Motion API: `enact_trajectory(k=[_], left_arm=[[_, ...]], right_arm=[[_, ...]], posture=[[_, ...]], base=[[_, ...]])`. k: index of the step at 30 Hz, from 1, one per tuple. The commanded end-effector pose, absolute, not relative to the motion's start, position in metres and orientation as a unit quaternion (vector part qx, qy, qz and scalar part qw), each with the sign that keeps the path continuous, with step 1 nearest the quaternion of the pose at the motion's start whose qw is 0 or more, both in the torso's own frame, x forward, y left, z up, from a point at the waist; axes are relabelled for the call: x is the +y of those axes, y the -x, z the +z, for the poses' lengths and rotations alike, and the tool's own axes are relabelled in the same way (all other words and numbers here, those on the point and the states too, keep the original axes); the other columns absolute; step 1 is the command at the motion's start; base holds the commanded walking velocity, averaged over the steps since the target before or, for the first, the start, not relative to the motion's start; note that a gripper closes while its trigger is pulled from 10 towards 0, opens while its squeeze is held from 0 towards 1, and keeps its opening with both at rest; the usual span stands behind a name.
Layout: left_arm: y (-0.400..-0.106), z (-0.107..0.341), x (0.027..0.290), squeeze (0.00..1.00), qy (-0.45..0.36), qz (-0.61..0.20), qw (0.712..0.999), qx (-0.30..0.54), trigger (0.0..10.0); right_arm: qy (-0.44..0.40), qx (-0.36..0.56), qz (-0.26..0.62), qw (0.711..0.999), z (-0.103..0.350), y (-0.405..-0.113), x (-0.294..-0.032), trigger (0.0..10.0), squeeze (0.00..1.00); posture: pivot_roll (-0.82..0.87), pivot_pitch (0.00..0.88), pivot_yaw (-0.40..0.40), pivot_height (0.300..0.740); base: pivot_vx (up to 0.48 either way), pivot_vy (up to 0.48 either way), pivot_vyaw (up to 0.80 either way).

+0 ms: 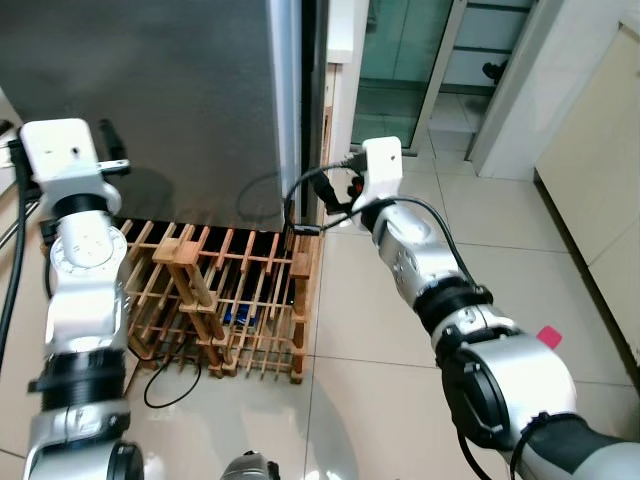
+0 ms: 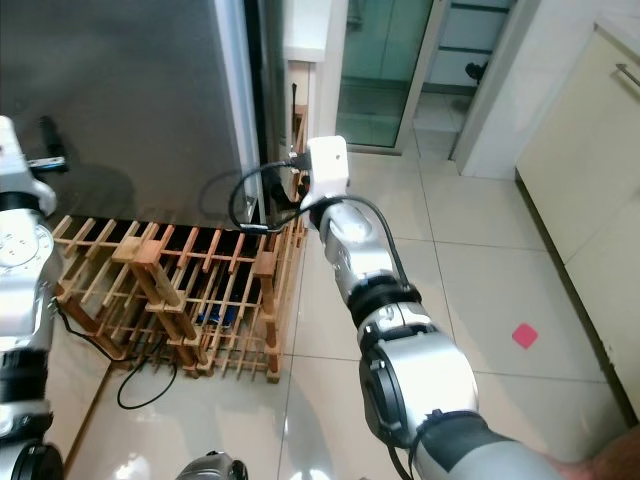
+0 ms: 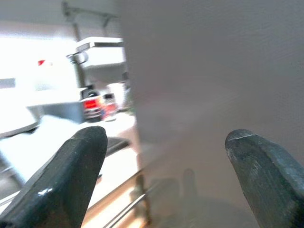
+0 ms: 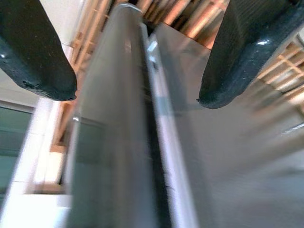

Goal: Restocking fridge

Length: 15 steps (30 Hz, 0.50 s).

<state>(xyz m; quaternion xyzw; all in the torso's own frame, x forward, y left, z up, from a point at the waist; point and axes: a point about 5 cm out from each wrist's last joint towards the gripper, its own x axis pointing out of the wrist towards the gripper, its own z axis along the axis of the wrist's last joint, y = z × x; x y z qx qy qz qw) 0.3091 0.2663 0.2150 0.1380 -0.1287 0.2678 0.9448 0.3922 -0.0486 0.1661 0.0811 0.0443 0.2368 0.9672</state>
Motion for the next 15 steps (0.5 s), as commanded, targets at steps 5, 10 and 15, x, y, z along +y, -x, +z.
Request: enact_trajectory(k=[5,10,15], left_arm=[[-0.289,0.216,0.263,0.0,-0.154,0.276,0.94,-0.126,10.0],[-0.281,0.218,0.265,0.0,-0.161,0.28,0.938,-0.122,10.0],[-0.276,0.22,0.264,0.0,-0.166,0.282,0.937,-0.12,10.0]], right_arm=[[-0.094,0.057,0.251,0.962,0.174,-0.394,-0.037,10.0,0.0],[-0.097,0.06,0.264,0.958,0.178,-0.393,-0.026,10.0,0.0],[-0.064,0.045,0.253,0.964,0.185,-0.396,-0.025,10.0,0.0]], posture=[[0.28,0.0,-0.079,0.74],[0.3,0.015,-0.091,0.74],[0.31,0.029,-0.095,0.74]], base=[[0.0,0.0,0.0],[0.0,0.0,0.0],[0.0,0.0,0.0]])
